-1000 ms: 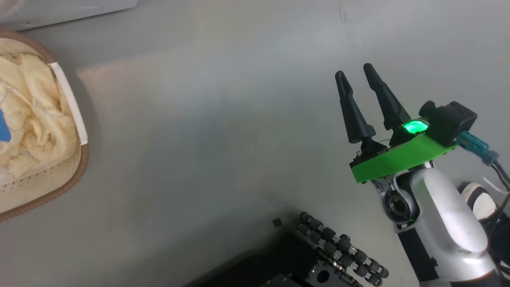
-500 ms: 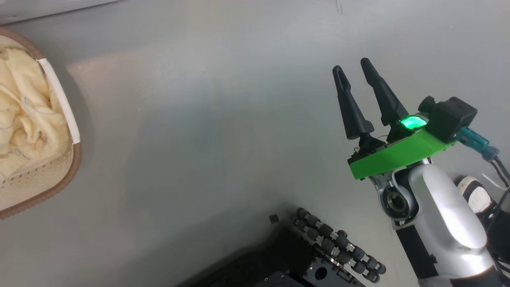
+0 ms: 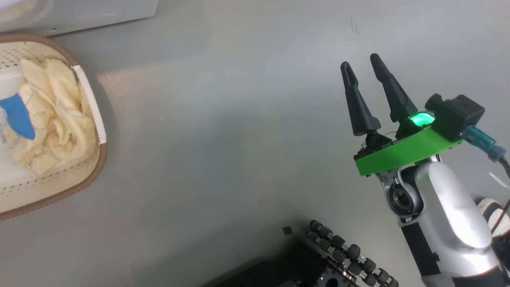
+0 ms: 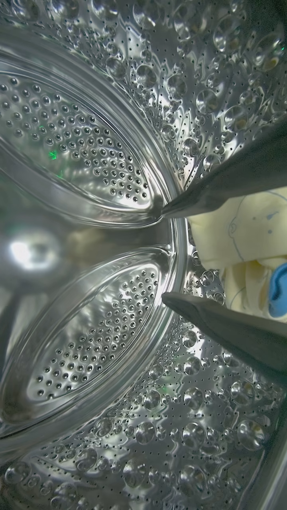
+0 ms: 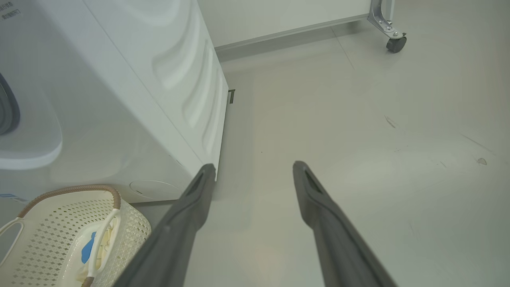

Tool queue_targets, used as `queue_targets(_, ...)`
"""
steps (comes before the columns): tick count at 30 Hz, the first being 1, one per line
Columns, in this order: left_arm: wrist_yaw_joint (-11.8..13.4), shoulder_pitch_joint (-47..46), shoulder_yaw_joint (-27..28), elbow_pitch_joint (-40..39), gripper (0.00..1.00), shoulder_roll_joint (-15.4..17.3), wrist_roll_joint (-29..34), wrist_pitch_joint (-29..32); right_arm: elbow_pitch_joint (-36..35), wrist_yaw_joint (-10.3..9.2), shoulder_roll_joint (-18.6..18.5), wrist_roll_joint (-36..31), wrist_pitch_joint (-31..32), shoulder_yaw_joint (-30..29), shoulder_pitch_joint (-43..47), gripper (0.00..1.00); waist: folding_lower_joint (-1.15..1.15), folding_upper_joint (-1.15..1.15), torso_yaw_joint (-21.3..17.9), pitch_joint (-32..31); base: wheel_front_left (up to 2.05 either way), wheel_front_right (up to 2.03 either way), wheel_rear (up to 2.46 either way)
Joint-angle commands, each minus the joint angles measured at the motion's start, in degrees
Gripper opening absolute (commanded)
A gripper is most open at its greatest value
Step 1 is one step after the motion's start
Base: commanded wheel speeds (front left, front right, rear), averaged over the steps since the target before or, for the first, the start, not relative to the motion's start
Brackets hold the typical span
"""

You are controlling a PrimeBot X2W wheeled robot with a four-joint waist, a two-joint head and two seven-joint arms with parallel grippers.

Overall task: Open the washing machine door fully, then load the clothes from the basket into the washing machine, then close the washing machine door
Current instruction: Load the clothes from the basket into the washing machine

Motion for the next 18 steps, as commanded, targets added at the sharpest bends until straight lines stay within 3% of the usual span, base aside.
queue_targets(1,0.03,-0.08,0.02,-1.28,1.00,1.73,-0.58,-0.51,-1.35,-0.16,-0.20,-0.56,-0.37,-0.01,1.63,1.00,0.00,0.00,0.80,-0.87,0.00,0.00,0.00)
queue_targets(18,0.02,20.34,-3.80,-10.10,1.00,-2.02,-10.54,-3.20,-0.44,-0.16,-0.20,-7.12,-0.37,-5.87,4.62,1.00,0.00,0.00,8.30,-11.98,0.00,0.00,0.00)
